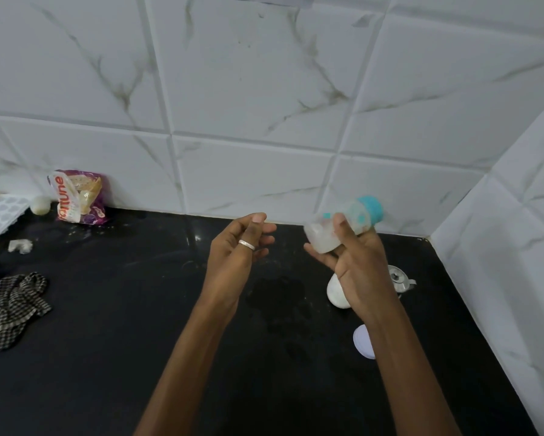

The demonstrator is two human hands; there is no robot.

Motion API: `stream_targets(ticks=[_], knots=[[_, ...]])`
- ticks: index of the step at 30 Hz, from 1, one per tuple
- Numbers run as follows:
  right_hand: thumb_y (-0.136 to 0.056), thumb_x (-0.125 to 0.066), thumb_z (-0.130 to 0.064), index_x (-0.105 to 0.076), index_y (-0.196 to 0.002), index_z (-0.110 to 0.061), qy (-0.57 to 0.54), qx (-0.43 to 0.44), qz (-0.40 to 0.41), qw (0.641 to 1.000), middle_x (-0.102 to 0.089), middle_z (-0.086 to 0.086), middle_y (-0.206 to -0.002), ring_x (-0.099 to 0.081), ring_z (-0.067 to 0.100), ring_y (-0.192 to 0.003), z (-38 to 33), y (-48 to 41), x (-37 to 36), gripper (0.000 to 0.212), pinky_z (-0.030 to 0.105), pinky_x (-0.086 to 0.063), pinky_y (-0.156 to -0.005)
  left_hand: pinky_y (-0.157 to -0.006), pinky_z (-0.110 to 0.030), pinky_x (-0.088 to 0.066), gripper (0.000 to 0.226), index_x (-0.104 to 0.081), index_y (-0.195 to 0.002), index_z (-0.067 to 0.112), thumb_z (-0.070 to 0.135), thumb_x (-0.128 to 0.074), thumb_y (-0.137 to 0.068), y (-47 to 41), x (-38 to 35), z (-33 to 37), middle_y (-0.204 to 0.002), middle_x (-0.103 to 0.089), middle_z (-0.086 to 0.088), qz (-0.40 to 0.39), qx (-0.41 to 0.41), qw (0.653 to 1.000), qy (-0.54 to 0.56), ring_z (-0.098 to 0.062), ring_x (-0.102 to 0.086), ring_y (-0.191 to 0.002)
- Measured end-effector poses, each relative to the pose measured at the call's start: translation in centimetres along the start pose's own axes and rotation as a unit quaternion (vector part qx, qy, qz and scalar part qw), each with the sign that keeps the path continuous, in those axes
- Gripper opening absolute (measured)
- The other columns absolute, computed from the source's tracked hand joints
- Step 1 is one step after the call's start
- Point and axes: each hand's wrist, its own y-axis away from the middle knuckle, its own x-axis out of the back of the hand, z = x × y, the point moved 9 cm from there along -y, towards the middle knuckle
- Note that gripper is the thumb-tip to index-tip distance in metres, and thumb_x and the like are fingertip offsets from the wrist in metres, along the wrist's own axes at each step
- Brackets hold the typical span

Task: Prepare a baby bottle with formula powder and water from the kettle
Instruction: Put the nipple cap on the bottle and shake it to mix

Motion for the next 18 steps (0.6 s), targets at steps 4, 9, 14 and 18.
stream_targets(ticks=[4,9,14,18], knots=[[-0.078,-0.084,-0.028,-0.054,-0.135,-0.019,0.119,-0.041,-0.051,0.991,-0.070,0.011,-0.125,-0.071,0.029,-0.116,1.0,0.5,-0.2,0.065,0.047,-0.063,-0.082,-0.084,-0.031,-0.057,0.023,-0.074,-0.113,0.021,0.036,-0.060,-0.102,-0.1,-0.3,-0.3,-0.108,-0.080,0.000,-0.002,0.003,1.000,-0.007,-0.012,-0.073,-0.095],[-0.084,-0.077,-0.029,-0.052,-0.136,-0.013,0.027,-0.006,0.009,1.000,-0.071,0.009,-0.126,-0.071,0.029,-0.118,-0.5,0.1,0.9,0.060,0.051,-0.063,-0.085,-0.083,-0.029,-0.057,0.022,-0.073,-0.113,0.021,0.036,-0.060,-0.102,-0.1,-0.8,-0.5,-0.108,-0.080,0.000,-0.004,0.007,1.000,-0.003,-0.011,-0.073,-0.094],[-0.081,-0.081,-0.028,-0.057,-0.128,-0.019,0.089,-0.042,-0.043,0.994,-0.073,0.004,-0.115,-0.071,0.028,-0.116,0.6,0.3,0.7,0.053,0.049,-0.063,-0.082,-0.082,-0.030,-0.056,0.019,-0.074,-0.109,0.022,0.035,-0.061,-0.103,-0.3,-1.2,-0.6,-0.106,-0.080,0.001,-0.003,0.007,1.000,-0.003,-0.012,-0.073,-0.093],[-0.084,-0.080,-0.032,-0.051,-0.134,-0.014,0.052,-0.038,0.002,0.998,-0.068,0.010,-0.124,-0.072,0.027,-0.115,1.1,0.3,1.3,0.061,0.048,-0.063,-0.082,-0.082,-0.030,-0.056,0.019,-0.074,-0.108,0.023,0.035,-0.061,-0.102,-0.3,-1.1,-0.6,-0.106,-0.080,0.000,0.000,0.006,1.000,0.000,-0.012,-0.073,-0.093]])
